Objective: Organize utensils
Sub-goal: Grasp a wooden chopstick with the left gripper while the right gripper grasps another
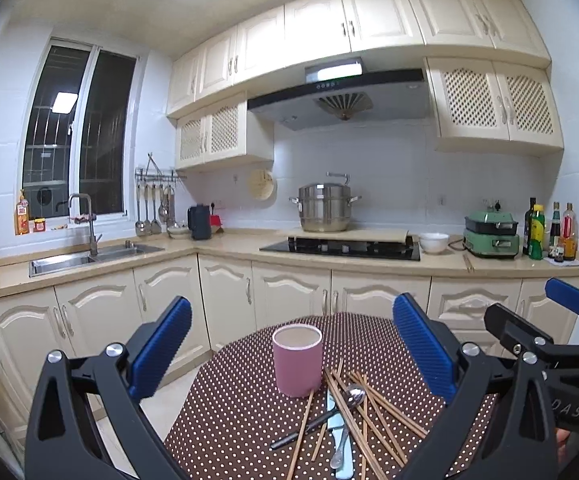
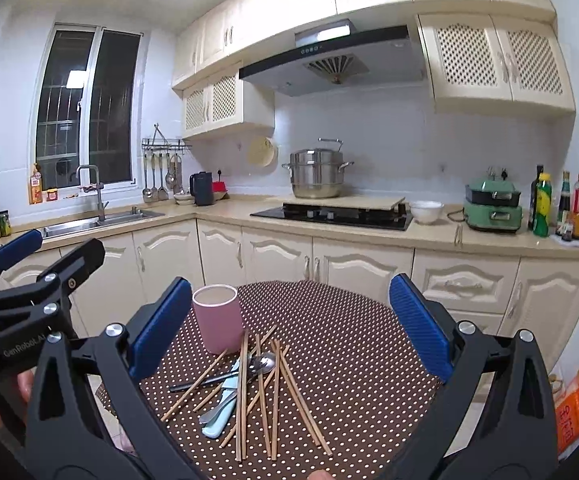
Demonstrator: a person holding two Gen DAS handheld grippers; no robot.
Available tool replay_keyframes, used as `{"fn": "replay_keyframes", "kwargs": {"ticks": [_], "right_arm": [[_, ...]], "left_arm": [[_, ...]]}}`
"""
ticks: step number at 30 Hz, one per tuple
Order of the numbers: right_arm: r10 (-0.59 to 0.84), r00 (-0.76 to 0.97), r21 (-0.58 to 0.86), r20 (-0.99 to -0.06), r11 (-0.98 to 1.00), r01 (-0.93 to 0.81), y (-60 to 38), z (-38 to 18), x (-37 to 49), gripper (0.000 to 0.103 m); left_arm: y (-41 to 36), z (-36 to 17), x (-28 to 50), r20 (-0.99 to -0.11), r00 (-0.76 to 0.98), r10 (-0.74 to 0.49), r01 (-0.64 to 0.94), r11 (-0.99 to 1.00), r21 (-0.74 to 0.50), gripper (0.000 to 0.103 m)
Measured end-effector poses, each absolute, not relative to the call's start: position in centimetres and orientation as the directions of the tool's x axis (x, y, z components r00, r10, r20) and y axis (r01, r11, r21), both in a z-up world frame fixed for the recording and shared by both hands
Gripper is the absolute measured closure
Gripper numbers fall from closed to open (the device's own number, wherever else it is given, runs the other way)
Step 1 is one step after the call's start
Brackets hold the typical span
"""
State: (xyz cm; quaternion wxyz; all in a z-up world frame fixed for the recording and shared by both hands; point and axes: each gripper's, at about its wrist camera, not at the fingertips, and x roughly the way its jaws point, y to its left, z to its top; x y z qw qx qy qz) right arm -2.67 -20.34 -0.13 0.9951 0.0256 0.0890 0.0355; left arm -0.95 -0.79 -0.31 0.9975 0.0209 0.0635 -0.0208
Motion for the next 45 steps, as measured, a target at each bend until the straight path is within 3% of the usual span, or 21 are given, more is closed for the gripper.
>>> {"fn": "replay_keyframes", "kwargs": {"ticks": [5, 16, 19, 24, 32, 36, 39, 45], "right_arm": [[0.086, 0.97, 0.059, -0.226, 0.996, -0.074, -20.8, -1.4, -1.1, 0.006], [0.06, 0.868, 0.039, -0.493, 0.998, -0.047, -22.9, -7.2, 6.8, 0.006], [0.045, 0.836, 0.007, -0.547, 0.999, -0.049, -23.0, -9.0, 8.7, 0.006], [0.056, 0.772, -0.007, -0.633, 0.997, -0.078, -23.3, -11.7, 11.4, 0.008], [0.101, 0.698, 0.029, -0.709, 0.993, -0.115, -23.7, -13.9, 13.5, 0.014], [0.12, 0.659, 0.036, -0.743, 0.989, -0.14, -24.0, -14.3, 14.8, 0.021], [0.125, 0.631, 0.026, -0.766, 0.986, -0.165, -23.7, -14.6, 15.9, 0.03], [0.226, 0.498, 0.111, -0.837, 0.962, -0.25, -23.2, -15.1, 18.9, 0.051]], "left_arm": [[-1.4, -1.4, 1.4, -0.228, 0.972, -0.05, 0.065, 0.996, 0.058, 0.004], [1.4, -8.8, 13.0, -0.664, 0.736, -0.129, 0.176, 0.984, 0.004, 0.004], [1.7, -11.5, 15.4, -0.736, 0.663, -0.138, 0.201, 0.98, -0.003, 0.006], [2.1, -15.3, 18.1, -0.826, 0.535, -0.18, 0.235, 0.97, -0.06, 0.036], [0.8, -18.4, 19.0, -0.885, 0.431, -0.174, 0.258, 0.964, -0.064, 0.067], [0.5, -19.3, 19.2, -0.897, 0.408, -0.172, 0.259, 0.964, -0.066, 0.09], [0.6, -19.3, 19.3, -0.895, 0.407, -0.184, 0.249, 0.965, -0.085, 0.098], [1.0, -18.7, 18.7, -0.883, 0.408, -0.23, 0.251, 0.959, -0.134, 0.098]]}}
